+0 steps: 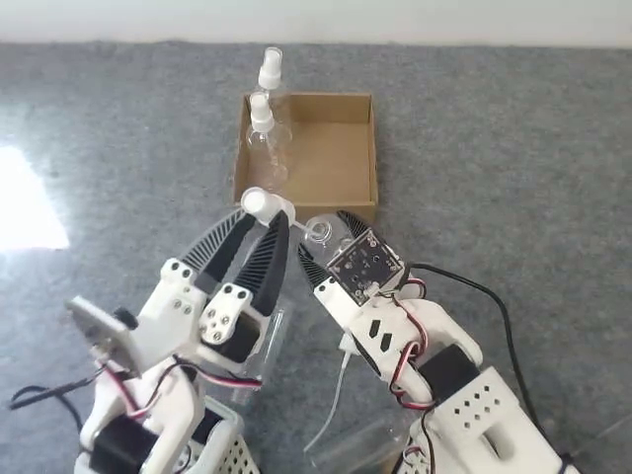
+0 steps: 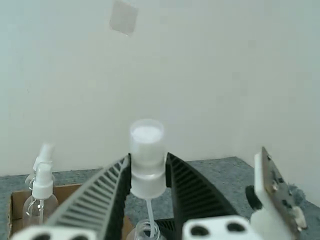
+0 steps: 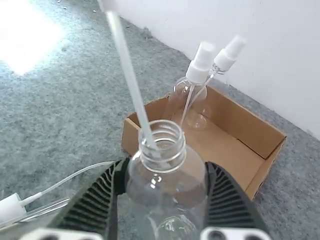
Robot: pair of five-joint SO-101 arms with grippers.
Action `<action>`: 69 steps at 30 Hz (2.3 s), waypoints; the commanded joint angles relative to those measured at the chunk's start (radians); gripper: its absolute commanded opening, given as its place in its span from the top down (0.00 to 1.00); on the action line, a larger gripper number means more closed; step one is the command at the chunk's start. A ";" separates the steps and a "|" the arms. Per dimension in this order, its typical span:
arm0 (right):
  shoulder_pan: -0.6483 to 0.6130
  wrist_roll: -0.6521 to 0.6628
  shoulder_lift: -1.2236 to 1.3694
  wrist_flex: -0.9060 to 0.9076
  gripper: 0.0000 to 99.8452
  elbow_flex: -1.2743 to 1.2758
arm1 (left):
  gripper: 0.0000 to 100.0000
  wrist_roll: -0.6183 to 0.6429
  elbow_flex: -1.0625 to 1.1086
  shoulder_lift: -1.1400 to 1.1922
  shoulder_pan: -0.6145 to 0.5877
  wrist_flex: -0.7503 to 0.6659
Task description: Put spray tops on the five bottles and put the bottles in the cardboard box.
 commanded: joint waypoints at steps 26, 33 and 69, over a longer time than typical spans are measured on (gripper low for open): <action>0.008 0.012 -0.039 -0.021 0.91 -0.014 | 0.99 -0.086 0.031 0.003 0.063 -0.048; 0.008 0.012 -0.039 -0.018 0.91 -0.014 | 0.99 -0.101 0.015 0.080 0.074 -0.046; 0.015 0.012 -0.039 -0.015 0.91 -0.014 | 0.98 -0.101 -0.087 0.313 0.074 0.028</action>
